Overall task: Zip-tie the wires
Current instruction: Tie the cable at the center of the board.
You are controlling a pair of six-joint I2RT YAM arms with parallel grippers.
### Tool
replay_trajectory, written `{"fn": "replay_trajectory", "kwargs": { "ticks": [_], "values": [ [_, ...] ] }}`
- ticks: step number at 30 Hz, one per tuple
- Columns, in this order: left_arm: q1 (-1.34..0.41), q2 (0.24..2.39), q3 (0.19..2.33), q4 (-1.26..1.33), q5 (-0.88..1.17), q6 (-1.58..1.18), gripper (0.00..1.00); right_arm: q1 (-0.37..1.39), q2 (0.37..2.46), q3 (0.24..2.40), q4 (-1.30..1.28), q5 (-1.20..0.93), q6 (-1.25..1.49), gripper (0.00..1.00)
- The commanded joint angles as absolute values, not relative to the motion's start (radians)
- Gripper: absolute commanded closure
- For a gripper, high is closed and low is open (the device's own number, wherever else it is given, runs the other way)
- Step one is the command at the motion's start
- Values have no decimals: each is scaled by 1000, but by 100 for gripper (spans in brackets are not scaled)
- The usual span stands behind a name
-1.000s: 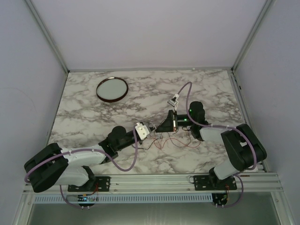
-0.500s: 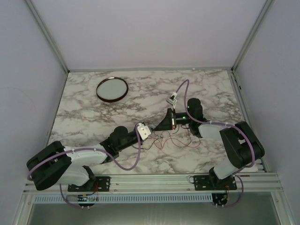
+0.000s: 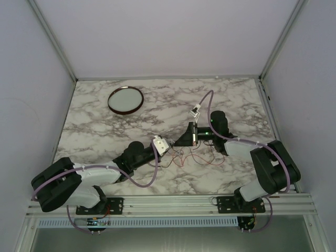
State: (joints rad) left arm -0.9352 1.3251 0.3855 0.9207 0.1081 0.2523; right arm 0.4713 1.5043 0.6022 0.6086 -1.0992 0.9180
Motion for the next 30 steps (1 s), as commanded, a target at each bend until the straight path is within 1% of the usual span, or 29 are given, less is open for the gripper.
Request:
{"fn": "replay_trajectory", "kwargs": {
  "ticks": [1,6,8,18,25,28,30],
  "values": [
    [-950,1345,412,982,162,229,91,490,1474,577,704,-995,910,100],
    [-950,1355,407,1005,142,215,82,522,1489,568,720,-991,924,100],
    [-950,1352,404,1012,134,206,76,524,1480,556,712,-985,917,100],
    [-950,1301,382,958,107,185,54,522,1442,525,666,-951,876,100],
    [-947,1167,332,850,37,130,39,516,1426,498,650,-930,858,100],
    [-937,1088,321,809,-20,55,32,511,1417,483,645,-921,849,100],
    [-915,1041,324,778,-57,-25,30,509,1407,472,647,-916,841,100]
  ]
}}
